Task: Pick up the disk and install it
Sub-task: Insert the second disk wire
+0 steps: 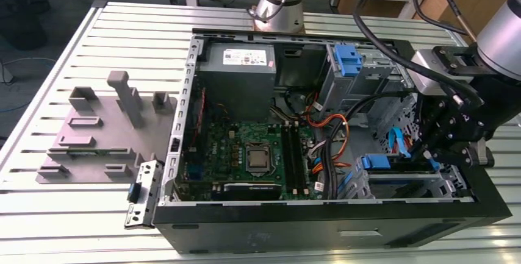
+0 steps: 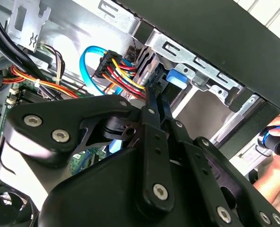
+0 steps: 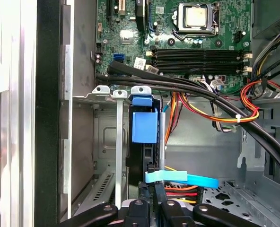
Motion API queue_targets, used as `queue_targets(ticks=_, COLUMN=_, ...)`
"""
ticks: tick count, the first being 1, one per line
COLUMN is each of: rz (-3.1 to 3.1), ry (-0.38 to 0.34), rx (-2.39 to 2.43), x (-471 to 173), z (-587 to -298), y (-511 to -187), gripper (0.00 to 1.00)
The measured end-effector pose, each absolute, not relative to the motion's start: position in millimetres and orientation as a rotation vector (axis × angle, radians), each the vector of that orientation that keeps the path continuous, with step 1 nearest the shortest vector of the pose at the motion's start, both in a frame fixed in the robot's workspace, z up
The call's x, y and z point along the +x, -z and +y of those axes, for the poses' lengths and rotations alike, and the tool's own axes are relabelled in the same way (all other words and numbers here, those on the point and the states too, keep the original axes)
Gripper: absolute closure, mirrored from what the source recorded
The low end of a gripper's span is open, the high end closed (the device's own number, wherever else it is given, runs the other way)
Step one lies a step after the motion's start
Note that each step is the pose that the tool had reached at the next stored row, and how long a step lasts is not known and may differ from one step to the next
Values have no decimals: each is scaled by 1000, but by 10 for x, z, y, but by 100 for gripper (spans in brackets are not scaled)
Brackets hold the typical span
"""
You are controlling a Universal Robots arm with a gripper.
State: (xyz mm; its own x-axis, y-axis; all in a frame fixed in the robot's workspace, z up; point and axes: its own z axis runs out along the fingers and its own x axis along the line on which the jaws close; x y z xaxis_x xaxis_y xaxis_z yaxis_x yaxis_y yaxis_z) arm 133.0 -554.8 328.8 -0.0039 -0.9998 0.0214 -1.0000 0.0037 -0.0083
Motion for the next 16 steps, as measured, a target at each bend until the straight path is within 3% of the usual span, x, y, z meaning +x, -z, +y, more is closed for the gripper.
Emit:
queue_targets(ticks=3, rz=-2219, ry=-32, rx=2211, x=1329, z=-5548, y=-3285, gripper=83)
queue_targets(ticks=4, rz=-2219, ry=-32, rx=2211, x=1329, z=-5548, y=-3285, gripper=76)
queue_targets(ticks=16, rz=-2218, ry=-34, rx=2210, x=1330, z=-5545, y=-3430, gripper=76)
